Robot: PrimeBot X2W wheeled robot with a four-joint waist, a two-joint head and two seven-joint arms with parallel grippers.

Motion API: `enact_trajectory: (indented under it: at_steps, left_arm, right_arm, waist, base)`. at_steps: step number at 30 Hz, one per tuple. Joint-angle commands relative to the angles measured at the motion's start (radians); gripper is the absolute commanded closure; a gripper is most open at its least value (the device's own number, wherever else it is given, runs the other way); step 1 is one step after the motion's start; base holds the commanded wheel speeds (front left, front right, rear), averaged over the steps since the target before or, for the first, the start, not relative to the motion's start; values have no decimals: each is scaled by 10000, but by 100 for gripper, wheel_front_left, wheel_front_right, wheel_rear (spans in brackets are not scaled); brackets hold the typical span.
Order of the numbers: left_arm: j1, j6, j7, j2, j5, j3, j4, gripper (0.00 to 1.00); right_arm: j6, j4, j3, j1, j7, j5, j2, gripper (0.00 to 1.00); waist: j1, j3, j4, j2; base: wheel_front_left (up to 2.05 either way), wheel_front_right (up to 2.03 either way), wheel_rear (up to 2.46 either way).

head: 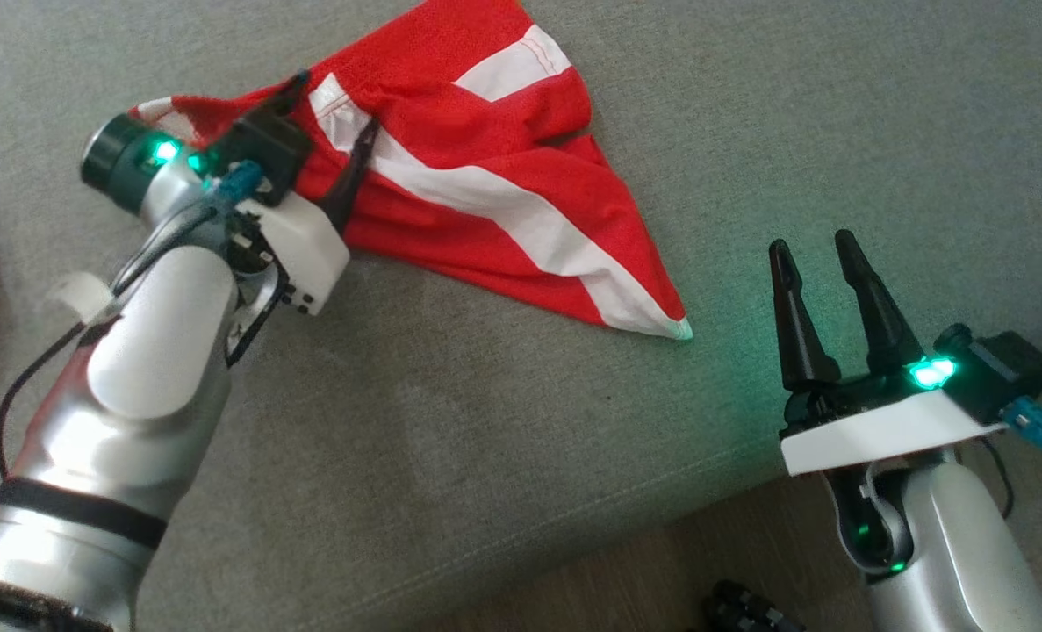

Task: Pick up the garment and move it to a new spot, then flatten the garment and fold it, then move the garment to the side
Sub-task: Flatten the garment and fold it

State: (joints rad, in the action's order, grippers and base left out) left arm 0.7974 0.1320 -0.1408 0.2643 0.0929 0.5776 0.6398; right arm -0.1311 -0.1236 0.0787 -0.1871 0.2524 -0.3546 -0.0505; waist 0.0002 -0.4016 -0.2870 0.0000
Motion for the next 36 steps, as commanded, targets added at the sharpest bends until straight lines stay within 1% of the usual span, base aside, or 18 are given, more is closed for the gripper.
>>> enact_trajectory:
  at_steps: [1, 7, 8, 9, 10, 11, 16, 20, 21, 24, 30, 36]
  left_arm:
    - [485, -15, 24, 378, 118, -80, -189, 0]
    - [733, -15, -129, 425, 514, 352, 164, 0]
    - [754, -14, -167, 407, 550, 375, 214, 13]
    - [761, -14, -216, 379, 587, 398, 255, 50]
    - [754, -14, -273, 353, 622, 413, 278, 67]
    - [732, -14, -321, 332, 672, 409, 291, 100]
    - [241, -42, -519, 279, 923, 419, -80, 100]
    - [-334, -307, -604, 317, 1077, 371, -845, 100]
    - [-334, -307, -604, 317, 1077, 371, -845, 100]
    - [-807, -541, -558, 376, 1221, 304, -1549, 100]
    - [-1845, -840, -263, 439, 1561, 311, -2902, 100]
    - [-2698, -1119, -29, 656, 1764, 316, -3886, 100]
  right_arm:
    - [4, 332, 243, 63, 92, -58, 3, 0]
    - [4, 237, 241, 6, 93, -76, 3, 0]
    - [4, 224, 244, 5, 93, -70, 3, 0]
    - [4, 200, 241, 8, 93, -57, 3, 0]
    - [4, 160, 235, 15, 93, -35, 3, 0]
    - [4, 114, 236, 23, 93, -9, 3, 0]
    - [4, -106, 173, 98, 93, 88, 3, 0]
    - [4, -284, 112, 259, 93, 183, 3, 0]
    - [4, -284, 112, 259, 93, 183, 3, 0]
    - [4, -421, 171, 403, 93, 284, 3, 0]
    - [4, -1017, 358, 620, 93, 427, 3, 0]
    - [4, -1929, 358, 483, 93, 286, 3, 0]
  waist:
    - [-2, 8, 0, 0]
    - [-2, 55, 3, 0]
    - [-2, 68, 15, 0]
    - [-2, 99, 33, 0]
    - [-2, 143, 56, 0]
    - [-2, 187, 72, 0]
    - [-2, 518, 245, 0]
    - [-2, 793, 609, 0]
    - [-2, 793, 609, 0]
    - [-2, 972, 980, 0]
    - [-2, 1164, 1734, 0]
    - [-2, 1139, 2218, 0]
  base:
    - [0, 0, 0]
    - [0, 0, 0]
    - [0, 0, 0]
    - [0, 0, 0]
    - [0, 0, 0]
    - [0, 0, 0]
    - [0, 0, 0]
    - [0, 0, 0]
    - [0, 0, 0]
    - [0, 0, 0]
    - [0, 0, 0]
    - [0, 0, 0]
